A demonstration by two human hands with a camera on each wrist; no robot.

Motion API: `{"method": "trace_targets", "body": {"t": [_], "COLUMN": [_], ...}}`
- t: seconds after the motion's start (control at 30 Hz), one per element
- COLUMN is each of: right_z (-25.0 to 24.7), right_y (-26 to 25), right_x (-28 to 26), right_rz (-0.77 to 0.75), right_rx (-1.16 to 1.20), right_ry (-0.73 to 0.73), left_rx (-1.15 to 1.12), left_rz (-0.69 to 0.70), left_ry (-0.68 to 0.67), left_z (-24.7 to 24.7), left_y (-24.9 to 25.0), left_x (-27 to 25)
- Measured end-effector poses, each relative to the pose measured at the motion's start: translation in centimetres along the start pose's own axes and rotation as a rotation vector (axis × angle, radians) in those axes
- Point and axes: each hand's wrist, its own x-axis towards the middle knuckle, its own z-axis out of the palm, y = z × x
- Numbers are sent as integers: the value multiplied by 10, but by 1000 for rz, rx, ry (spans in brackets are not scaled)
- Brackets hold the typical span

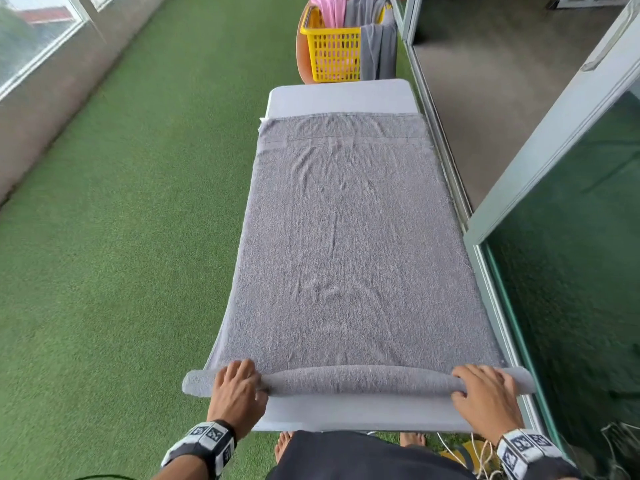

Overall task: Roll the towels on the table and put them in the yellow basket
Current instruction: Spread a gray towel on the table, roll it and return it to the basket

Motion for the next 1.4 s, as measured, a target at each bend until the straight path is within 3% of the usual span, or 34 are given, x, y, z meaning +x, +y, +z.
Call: {"method": "trace_targets", "body": {"t": [0.13,0.2,0.4,0.5,0.6,0.73,0.9,1.03,1.13,1.27,1.4], "right_z": [2,12,18,10,6,15,15,-7,-10,2,-3], "right_y": [2,4,8,6,7,12,7,1,-1,-1,-8], "right_x": [6,-3,-37,-26,-21,-38,-41,-17,-11,-32,-36], "right_rz": [15,-24,12,8,-37,-90,-18,-23,-37,-33,-12], "right_rx": [22,11,53,52,67,38,29,48,102,-11,12], "right_ry": [168,195,-19,35,97,-21,-105,-14,2,-87,-111], "left_rx": [-30,-22,-91,-97,-69,-42,-89,-102,-101,-116,-141], "left_rz": [-88,-49,-19,16,-69,-15,-40,-14,-49,-40,-66], "left_ry": [36,5,-71,14,26,-31,-109,-3,-46,-164,-147], "left_z": [8,15,13,11,19,27,9,-1,4,2,-2], "left_y": [-1,2,6,6,4,5,14,11,11,17,21], "left_x": [3,-7,-31,-25,-23,-41,-43,-19,-14,-27,-26]}}
